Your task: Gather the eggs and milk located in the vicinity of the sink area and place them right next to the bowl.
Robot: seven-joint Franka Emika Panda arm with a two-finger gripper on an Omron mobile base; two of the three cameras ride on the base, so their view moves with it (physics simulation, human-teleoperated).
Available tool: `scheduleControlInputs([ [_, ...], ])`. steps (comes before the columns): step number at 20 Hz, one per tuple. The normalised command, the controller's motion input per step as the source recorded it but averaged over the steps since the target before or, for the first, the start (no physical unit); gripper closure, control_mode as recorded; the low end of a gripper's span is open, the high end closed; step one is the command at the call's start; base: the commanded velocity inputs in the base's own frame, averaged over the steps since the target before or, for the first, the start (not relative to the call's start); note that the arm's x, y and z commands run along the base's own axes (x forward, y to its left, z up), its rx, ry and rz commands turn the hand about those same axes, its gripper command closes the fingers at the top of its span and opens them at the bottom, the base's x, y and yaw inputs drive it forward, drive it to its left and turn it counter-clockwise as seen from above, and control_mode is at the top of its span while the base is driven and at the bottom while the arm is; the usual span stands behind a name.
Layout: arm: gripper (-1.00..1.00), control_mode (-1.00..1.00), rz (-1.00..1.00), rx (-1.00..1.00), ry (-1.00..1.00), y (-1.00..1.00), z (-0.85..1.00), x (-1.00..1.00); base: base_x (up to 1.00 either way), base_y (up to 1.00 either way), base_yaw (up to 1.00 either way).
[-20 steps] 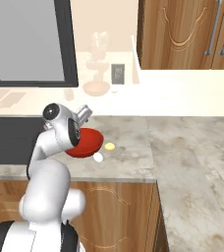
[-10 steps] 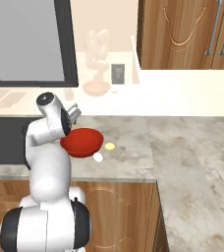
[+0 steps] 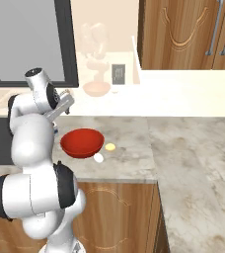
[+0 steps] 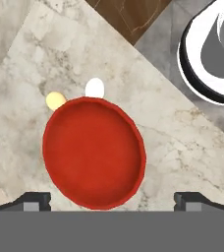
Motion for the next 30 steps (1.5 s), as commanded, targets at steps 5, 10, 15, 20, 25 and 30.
scheduleControlInputs([
  [5, -1.00, -1.00, -0.09, 0.03, -0.13, -0.05, 0.16, 0.00, 0.00, 0.00, 0.00],
  [10, -1.00, -1.00, -0.27, 0.27, -0.40, -0.31, 0.00, -0.09, 0.00, 0.00, 0.00],
  [15, -1.00, -1.00, -0.31, 0.37, -0.39, -0.36, 0.00, -0.14, 0.00, 0.00, 0.00],
  [20, -1.00, -1.00, -0.41, 0.42, -0.15, -0.13, 0.01, -0.10, 0.00, 0.00, 0.00],
  [25, -1.00, -1.00, -0.39, 0.46, 0.05, 0.00, 0.13, 0.00, 0.00, 0.00, 0.00],
  [30, -1.00, -1.00, -0.33, 0.44, 0.25, 0.00, 0.37, 0.00, 0.00, 0.00, 0.00],
])
